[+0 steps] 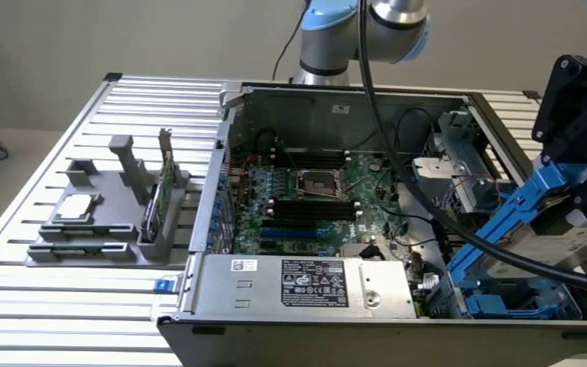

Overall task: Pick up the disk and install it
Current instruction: 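Pick up the disk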

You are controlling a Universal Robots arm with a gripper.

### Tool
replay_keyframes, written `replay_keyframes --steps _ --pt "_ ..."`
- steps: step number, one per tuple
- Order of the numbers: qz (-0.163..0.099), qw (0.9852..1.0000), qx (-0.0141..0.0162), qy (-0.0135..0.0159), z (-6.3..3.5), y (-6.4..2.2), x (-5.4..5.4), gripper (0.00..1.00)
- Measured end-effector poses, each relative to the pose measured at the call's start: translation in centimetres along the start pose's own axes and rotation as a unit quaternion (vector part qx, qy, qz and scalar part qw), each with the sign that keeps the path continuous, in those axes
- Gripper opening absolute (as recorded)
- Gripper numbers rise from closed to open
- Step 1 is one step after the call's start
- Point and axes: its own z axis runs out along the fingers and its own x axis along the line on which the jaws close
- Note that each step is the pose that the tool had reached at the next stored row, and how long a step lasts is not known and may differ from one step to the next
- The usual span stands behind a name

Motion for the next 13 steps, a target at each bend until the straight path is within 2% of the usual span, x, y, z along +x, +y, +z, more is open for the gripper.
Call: replay_keyframes --steps 8,13 --pt "0.000 1.0000 0.0000 0.0001 0.88 -0.96 0.08 0.33" --pt "0.000 1.0000 0.0000 0.0000 1.05 -1.10 0.10 0.33"
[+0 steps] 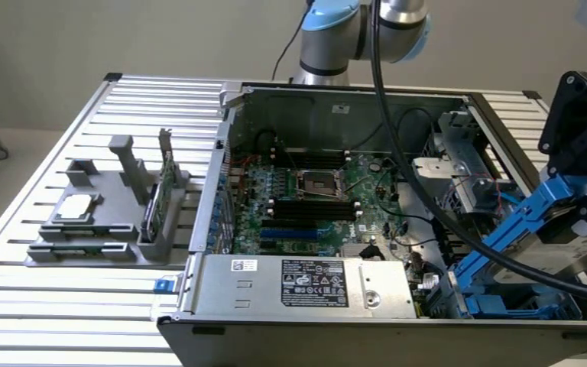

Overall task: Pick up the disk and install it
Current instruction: 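Pick up the disk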

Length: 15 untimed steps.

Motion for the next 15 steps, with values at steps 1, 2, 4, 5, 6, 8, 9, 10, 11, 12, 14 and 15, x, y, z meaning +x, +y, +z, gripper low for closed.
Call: replay_keyframes --steps 1,2,4,5,6,8,9,10,11,12,14,15 --pt "0.000 1.0000 0.0000 0.0000 0.05 -0.04 0.00 0.33" --pt "0.000 1.0000 0.0000 0.0000 0.10 -0.08 0.00 0.33" --pt "0.000 1.0000 0.0000 0.0000 0.21 -0.15 0.00 0.33" --pt "0.000 1.0000 0.0000 0.0000 0.28 -0.17 -0.01 0.33" --pt "0.000 1.0000 0.0000 0.0000 0.33 -0.20 -0.03 0.33" --pt "0.000 1.0000 0.0000 0.0002 0.39 -0.27 -0.20 0.33" --pt "0.000 1.0000 0.0000 0.0002 0.43 -0.31 -0.32 0.33" --pt "0.000 1.0000 0.0000 0.0003 0.45 -0.35 -0.46 0.33" --pt "0.000 1.0000 0.0000 0.0005 0.47 -0.41 -0.58 0.33" --pt "0.000 1.0000 0.0000 0.0006 0.51 -0.48 -0.67 0.33" --pt "0.000 1.0000 0.0000 0.0006 0.57 -0.64 -0.71 0.33" --pt "0.000 1.0000 0.0000 0.0007 0.57 -0.65 -0.71 0.33"
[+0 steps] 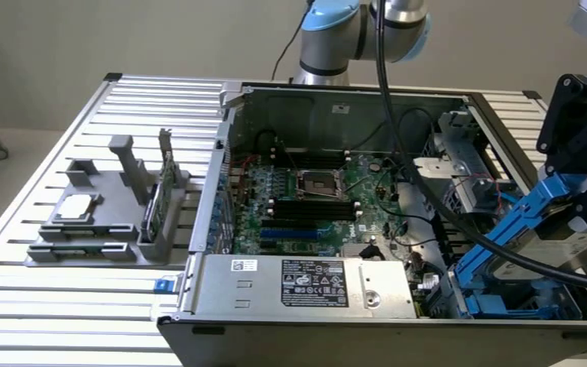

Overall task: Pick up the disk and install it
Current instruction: 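Pick up the disk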

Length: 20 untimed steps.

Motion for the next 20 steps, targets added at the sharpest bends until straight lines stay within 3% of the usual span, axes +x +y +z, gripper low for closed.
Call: replay_keyframes --steps 20 --pt "0.000 1.0000 0.0001 0.0001 1.14 -0.45 -0.1 0.33"
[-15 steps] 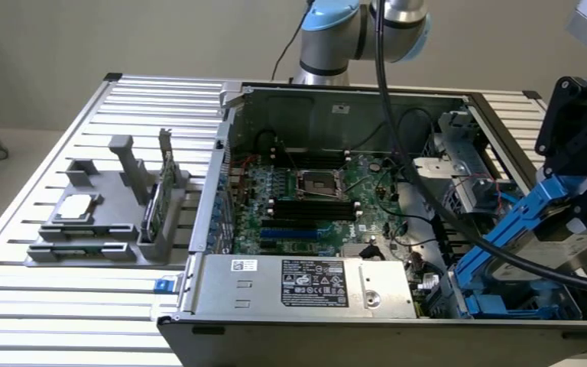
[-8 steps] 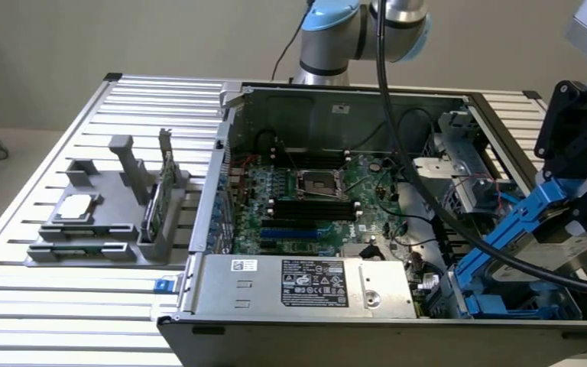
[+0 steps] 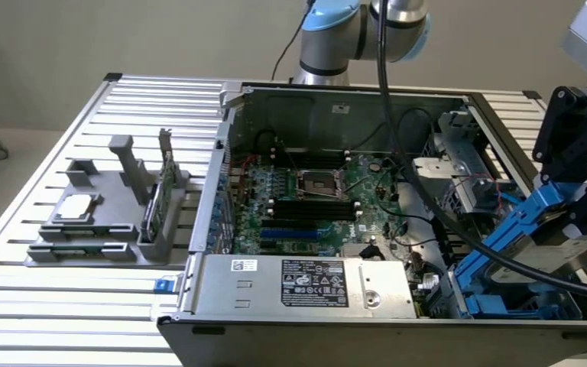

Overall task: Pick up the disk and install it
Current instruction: 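Pick up the disk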

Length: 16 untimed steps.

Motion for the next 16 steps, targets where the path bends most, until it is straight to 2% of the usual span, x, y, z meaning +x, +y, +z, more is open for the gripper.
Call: replay_keyframes --steps 7,16 --pt "0.000 1.0000 -0.0001 -0.0001 0.72 -0.08 0.0 0.33" --pt "0.000 1.0000 -0.0001 0.0000 2.32 -0.19 0.0 0.33"
